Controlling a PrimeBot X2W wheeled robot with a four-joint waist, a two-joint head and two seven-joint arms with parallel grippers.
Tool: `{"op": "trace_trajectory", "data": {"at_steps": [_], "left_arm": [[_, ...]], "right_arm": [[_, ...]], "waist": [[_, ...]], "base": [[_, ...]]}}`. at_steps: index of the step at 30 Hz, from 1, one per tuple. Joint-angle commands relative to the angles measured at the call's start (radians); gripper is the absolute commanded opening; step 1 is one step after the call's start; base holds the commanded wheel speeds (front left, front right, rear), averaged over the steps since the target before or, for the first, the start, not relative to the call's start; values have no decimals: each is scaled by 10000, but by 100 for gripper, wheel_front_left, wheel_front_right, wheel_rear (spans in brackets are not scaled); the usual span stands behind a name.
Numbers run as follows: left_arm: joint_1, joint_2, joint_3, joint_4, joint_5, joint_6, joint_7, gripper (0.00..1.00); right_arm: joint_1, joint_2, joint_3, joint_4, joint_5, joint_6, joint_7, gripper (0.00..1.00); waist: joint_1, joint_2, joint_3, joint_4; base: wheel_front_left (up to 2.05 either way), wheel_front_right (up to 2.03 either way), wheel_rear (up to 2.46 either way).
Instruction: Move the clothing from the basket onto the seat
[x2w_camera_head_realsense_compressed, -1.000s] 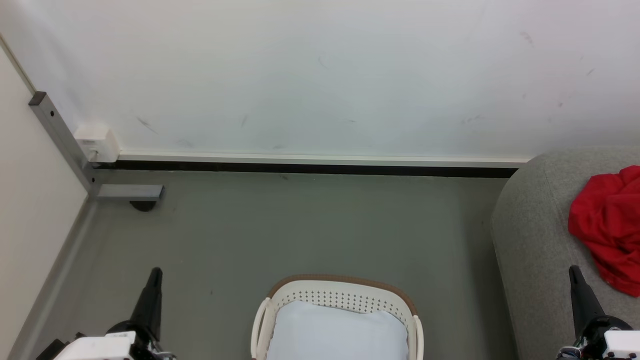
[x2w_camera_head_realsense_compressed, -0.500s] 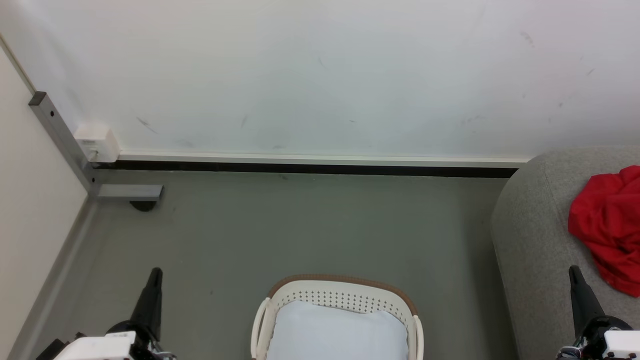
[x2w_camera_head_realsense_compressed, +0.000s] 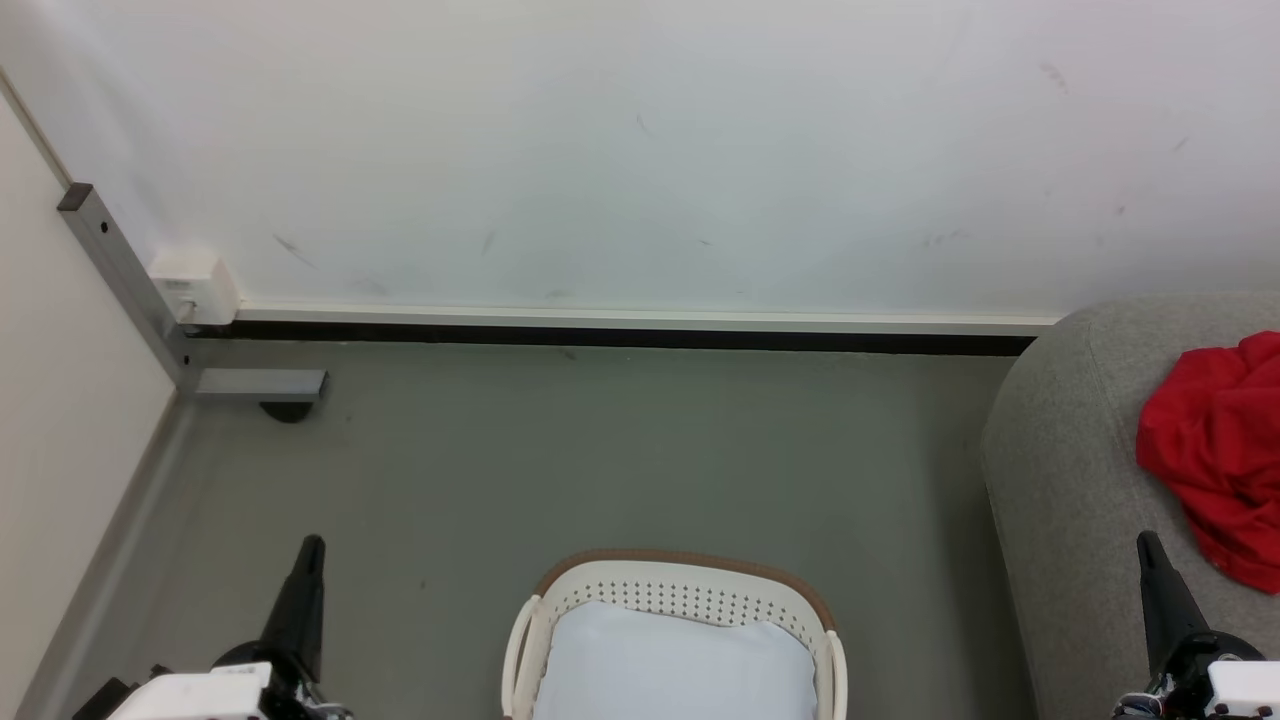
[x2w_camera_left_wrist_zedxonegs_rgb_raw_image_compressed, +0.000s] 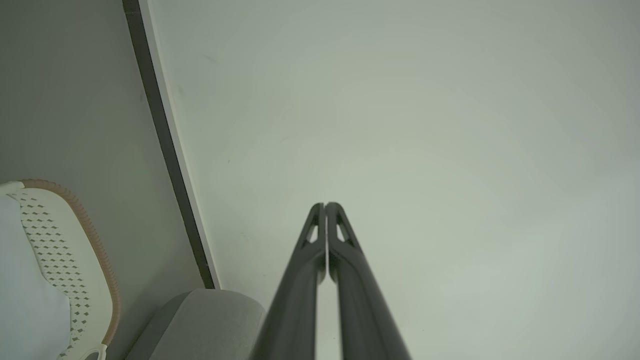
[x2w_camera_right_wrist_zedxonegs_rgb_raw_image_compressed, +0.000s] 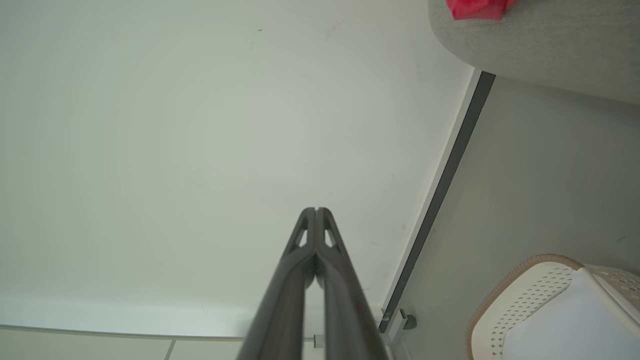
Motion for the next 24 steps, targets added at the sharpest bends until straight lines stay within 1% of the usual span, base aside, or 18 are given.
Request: {"op": "trace_trajectory", "data": {"at_steps": [1,24], "left_arm": [[-83,17,6,-3,-133,-9,38,0],[-82,17,4,-4,-134,-9,35,0]], "right_arm": [[-119,9,-47,19,-73,-17,-7,0],[-121,20,-62,20,-86,-17,12,0]], "waist": [[1,0,0,0],[1,0,0,0]], "base": [[0,0,0],[0,0,0]]}}
